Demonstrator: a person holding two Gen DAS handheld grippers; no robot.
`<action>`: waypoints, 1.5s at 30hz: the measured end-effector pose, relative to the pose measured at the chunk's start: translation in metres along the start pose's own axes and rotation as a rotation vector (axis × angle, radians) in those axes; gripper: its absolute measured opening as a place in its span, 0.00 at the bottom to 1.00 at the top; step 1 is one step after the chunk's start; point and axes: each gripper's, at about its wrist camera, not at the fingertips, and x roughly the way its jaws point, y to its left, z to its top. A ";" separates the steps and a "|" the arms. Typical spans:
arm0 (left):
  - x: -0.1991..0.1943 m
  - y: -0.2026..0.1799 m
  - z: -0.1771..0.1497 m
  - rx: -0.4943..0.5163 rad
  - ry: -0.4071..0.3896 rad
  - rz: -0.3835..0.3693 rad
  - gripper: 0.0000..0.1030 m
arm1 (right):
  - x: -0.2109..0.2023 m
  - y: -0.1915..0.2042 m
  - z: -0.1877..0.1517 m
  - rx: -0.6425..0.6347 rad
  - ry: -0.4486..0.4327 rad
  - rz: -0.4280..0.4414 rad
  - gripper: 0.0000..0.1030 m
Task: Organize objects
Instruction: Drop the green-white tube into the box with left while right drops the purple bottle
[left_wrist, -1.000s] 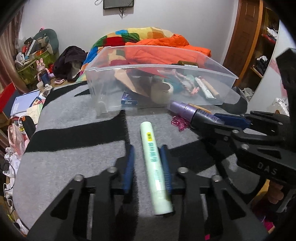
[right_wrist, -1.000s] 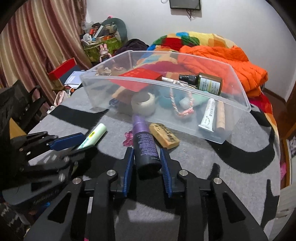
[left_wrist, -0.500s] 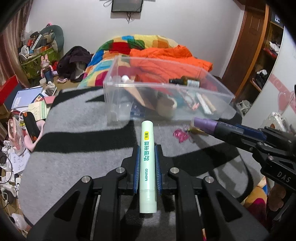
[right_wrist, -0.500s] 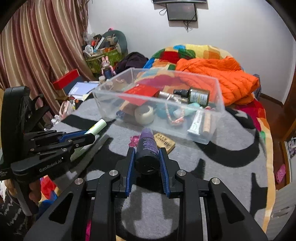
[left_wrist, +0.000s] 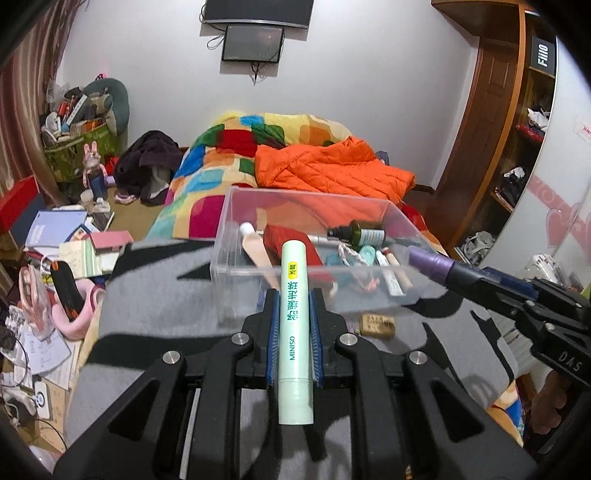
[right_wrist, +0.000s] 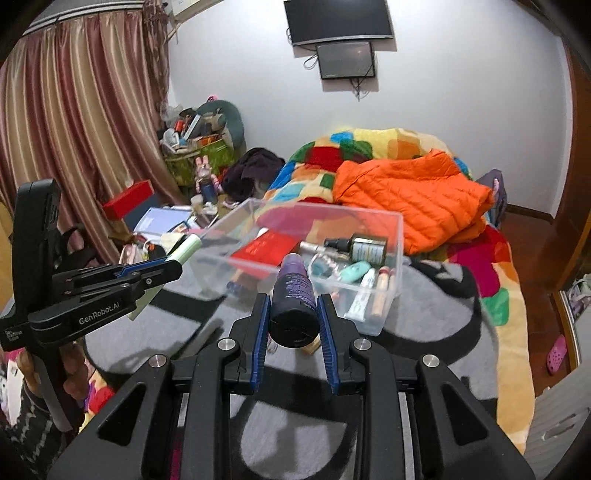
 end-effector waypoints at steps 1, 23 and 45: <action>0.003 0.000 0.004 0.002 0.001 -0.001 0.14 | -0.001 -0.001 0.002 0.002 -0.005 -0.005 0.23; 0.097 0.019 0.063 -0.001 0.115 0.007 0.14 | 0.060 -0.019 0.044 0.015 0.010 -0.040 0.23; 0.111 0.006 0.064 0.039 0.158 -0.025 0.15 | 0.125 -0.044 0.037 0.049 0.159 -0.050 0.23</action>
